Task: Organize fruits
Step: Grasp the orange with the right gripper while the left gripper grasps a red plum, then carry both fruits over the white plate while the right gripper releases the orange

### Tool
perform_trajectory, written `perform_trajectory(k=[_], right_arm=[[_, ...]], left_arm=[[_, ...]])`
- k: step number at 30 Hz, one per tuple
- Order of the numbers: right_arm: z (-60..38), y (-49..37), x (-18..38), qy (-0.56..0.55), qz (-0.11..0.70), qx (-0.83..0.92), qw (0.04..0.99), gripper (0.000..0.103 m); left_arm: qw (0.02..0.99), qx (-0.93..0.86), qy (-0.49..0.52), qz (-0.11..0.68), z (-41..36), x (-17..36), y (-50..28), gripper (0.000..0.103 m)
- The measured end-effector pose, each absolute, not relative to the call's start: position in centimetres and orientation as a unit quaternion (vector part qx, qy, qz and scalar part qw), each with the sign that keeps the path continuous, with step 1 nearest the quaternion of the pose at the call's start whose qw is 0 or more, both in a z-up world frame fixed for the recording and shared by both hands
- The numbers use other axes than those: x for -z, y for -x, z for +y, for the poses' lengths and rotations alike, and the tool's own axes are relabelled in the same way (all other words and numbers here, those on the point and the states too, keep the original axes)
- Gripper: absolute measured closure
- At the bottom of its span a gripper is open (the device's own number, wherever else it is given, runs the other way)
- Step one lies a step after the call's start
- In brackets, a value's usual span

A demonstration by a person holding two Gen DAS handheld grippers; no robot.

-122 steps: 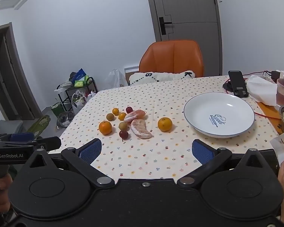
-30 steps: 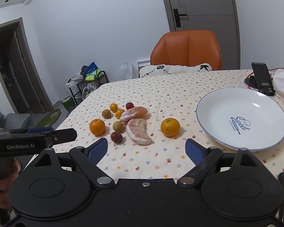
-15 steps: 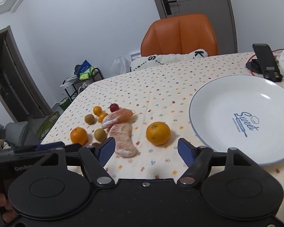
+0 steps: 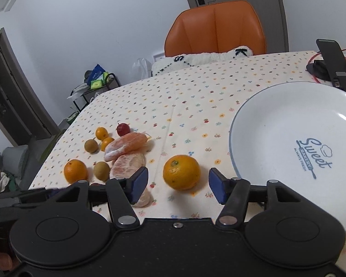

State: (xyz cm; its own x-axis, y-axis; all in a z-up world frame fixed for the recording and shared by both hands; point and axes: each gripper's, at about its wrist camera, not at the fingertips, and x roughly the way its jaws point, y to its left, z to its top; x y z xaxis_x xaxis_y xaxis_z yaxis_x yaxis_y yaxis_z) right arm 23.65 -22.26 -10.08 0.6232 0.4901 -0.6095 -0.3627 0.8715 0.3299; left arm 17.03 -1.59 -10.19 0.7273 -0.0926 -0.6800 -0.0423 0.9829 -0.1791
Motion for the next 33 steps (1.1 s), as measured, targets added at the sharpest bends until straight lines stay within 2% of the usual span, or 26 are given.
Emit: perform_trajectory(k=[4, 5, 6, 7, 9, 11, 33], right_arm=[[-21.7, -24.1, 10.1, -0.076, 0.362, -0.244, 0.897, 0.048], [-21.6, -24.2, 10.1, -0.072, 0.360, -0.245, 0.897, 0.050], [-21.5, -24.2, 10.2, -0.067, 0.357, -0.245, 0.899, 0.051], [-21.4, -24.2, 10.2, -0.059, 0.354, -0.244, 0.901, 0.056], [-21.3, -24.2, 10.3, -0.046, 0.351, -0.235, 0.905, 0.065], [-21.4, -24.1, 10.3, -0.042, 0.349, -0.237, 0.906, 0.067], [-26.9, -21.9, 7.7, -0.106, 0.280, -0.252, 0.920, 0.069]], left_arm=[[0.925, 0.008, 0.090, 0.369, -1.6, 10.6, -17.3, 0.068], [0.925, 0.008, 0.091, 0.369, -1.5, 10.5, -17.4, 0.071], [0.924, 0.009, 0.092, 0.370, -1.5, 10.5, -17.5, 0.079], [0.924, 0.011, 0.093, 0.371, -1.5, 10.5, -17.6, 0.080], [0.924, 0.009, 0.092, 0.371, -1.6, 10.5, -17.6, 0.081], [0.926, 0.006, 0.092, 0.367, -1.7, 10.1, -17.5, 0.081], [0.944, 0.024, 0.069, 0.323, -6.1, 6.5, -17.9, 0.081]])
